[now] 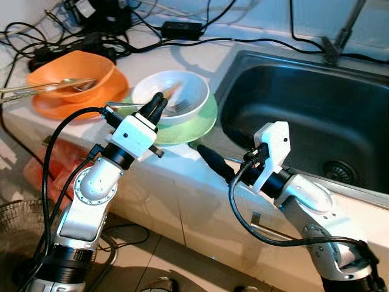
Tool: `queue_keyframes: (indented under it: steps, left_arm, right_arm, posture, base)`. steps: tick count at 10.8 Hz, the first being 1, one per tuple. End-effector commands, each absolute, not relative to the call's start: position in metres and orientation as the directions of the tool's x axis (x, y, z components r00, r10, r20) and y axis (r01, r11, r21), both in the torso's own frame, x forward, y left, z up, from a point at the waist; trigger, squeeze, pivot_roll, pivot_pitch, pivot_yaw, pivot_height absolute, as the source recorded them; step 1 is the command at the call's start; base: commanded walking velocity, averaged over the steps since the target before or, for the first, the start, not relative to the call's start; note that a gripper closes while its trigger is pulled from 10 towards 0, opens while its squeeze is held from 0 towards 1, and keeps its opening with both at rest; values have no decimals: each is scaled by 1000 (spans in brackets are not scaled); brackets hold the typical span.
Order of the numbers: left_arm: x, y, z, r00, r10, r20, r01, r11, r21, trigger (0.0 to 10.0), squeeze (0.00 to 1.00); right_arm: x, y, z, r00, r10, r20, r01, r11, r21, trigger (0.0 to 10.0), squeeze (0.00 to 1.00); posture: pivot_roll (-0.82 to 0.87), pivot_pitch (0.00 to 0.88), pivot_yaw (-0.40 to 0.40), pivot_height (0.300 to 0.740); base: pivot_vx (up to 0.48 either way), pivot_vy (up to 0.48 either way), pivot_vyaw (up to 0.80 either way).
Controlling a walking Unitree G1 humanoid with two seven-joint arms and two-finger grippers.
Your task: Kitchen organization
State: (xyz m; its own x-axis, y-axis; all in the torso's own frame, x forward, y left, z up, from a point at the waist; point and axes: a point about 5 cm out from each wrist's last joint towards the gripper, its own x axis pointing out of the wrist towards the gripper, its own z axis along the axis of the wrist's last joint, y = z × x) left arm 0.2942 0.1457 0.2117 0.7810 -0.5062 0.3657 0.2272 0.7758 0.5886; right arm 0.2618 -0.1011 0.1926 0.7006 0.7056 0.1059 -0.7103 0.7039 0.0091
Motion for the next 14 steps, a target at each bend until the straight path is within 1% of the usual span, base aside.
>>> queue_keyframes:
  steps: [1, 5, 8, 9, 11, 14]
  left_arm:
    - [292, 145, 217, 766, -520, 377, 230, 770, 595, 0, 0]
    - [294, 130, 219, 731, -560, 389, 267, 760, 592, 0, 0]
    - [299, 115, 218, 692, -604, 396, 327, 751, 574, 0, 0]
    - [301, 107, 225, 668, -617, 416, 334, 748, 573, 0, 0]
    - [303, 103, 238, 646, -611, 458, 328, 764, 556, 0, 0]
    - [303, 93, 244, 615, -618, 490, 327, 765, 554, 0, 0]
  right_arm:
    - [262, -98, 195, 697, 707, 116, -712, 703, -7, 10000, 0]
    - [260, -100, 194, 721, 682, 124, -686, 727, -12, 10000, 0]
    - [256, -107, 200, 763, 631, 138, -634, 773, -32, 10000, 0]
    - [253, -109, 202, 767, 627, 139, -629, 777, -31, 10000, 0]
    - [254, -108, 201, 773, 619, 135, -619, 784, -46, 10000, 0]
    - [254, -107, 203, 778, 613, 139, -612, 789, -52, 10000, 0]
  posture:
    - [103, 114, 100, 740]
    - [72, 119, 111, 740]
    - [-9, 136, 127, 740]
    - [-12, 140, 131, 740]
    - [-28, 143, 136, 740]
    - [-21, 139, 129, 740]
  base:
    - [0, 0, 0]
    - [0, 0, 0]
    - [0, 0, 0]
    - [0, 0, 0]
    - [0, 0, 0]
    - [0, 0, 0]
